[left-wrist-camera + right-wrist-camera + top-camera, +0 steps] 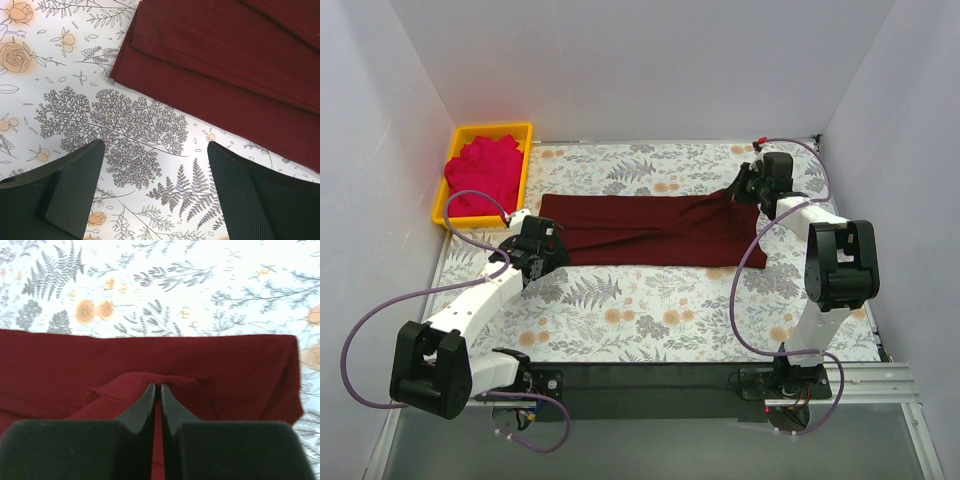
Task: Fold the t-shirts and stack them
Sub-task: Fold the tshirt
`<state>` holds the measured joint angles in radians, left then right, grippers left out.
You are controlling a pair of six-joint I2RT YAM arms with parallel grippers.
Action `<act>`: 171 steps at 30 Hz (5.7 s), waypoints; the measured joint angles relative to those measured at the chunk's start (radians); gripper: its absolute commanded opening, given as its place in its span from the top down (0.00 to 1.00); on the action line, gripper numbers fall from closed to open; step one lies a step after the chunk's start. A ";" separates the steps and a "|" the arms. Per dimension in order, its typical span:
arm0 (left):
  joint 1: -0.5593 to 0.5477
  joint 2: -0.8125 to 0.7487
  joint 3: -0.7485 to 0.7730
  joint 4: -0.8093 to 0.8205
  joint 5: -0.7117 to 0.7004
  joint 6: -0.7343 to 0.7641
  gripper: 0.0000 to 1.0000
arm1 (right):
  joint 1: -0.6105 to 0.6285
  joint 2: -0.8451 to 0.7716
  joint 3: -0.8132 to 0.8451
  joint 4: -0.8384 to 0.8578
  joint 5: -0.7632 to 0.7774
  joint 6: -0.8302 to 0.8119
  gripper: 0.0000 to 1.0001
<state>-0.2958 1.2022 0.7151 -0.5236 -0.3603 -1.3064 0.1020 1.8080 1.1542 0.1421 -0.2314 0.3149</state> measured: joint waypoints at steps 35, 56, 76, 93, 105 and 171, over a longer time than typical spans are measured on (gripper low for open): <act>0.000 0.561 0.378 0.007 -0.003 -0.099 0.66 | 0.048 -0.410 -0.418 -0.047 0.017 -0.049 0.40; 0.045 0.597 0.487 -0.013 -0.119 -0.082 0.47 | -0.003 -0.460 -0.461 -0.056 0.003 -0.003 0.42; 0.107 0.549 0.335 -0.059 -0.030 -0.182 0.55 | -0.299 -0.414 -0.659 -0.006 -0.120 0.179 0.50; 0.119 0.338 0.105 0.034 0.064 -0.266 0.43 | -0.345 -0.470 -0.623 -0.142 -0.027 0.140 0.49; 0.117 0.089 0.086 -0.165 0.126 -0.218 0.27 | -0.120 -0.603 -0.531 -0.216 0.011 0.066 0.50; -0.587 0.390 0.172 -0.126 0.441 -0.295 0.46 | -0.051 0.280 0.185 -0.111 -0.121 -0.025 0.59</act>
<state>-0.8825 1.5921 0.8871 -0.6498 0.0811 -1.6012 0.0513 2.0876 1.3396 0.0311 -0.3523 0.2897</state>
